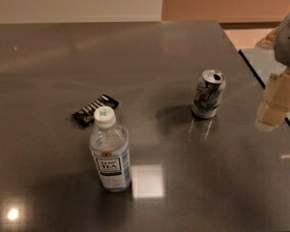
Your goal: Pick 7up can
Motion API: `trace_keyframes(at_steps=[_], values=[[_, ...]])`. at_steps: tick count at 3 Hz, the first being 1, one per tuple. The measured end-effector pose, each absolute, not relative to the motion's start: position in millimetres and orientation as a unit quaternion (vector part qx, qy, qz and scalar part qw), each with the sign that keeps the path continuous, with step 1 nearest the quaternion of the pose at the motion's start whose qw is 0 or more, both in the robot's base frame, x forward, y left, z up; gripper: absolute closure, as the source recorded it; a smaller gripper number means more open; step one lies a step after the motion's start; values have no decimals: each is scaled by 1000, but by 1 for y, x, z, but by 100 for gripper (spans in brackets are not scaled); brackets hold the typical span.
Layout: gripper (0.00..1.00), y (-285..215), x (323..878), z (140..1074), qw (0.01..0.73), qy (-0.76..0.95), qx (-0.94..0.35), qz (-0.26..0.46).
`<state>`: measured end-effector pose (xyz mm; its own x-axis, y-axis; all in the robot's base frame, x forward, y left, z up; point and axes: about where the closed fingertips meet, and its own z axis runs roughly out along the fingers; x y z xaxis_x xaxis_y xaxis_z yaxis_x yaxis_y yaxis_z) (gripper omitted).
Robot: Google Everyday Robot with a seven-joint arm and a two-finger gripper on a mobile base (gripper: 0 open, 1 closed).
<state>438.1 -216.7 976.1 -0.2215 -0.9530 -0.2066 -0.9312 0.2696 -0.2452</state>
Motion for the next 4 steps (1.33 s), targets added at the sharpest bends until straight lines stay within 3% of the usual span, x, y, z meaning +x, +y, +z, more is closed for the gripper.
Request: trace_keyframes(at_steps=[2, 4], values=[[0, -221, 454, 972, 189, 785, -589, -14], [0, -222, 497, 945, 255, 782, -566, 56]])
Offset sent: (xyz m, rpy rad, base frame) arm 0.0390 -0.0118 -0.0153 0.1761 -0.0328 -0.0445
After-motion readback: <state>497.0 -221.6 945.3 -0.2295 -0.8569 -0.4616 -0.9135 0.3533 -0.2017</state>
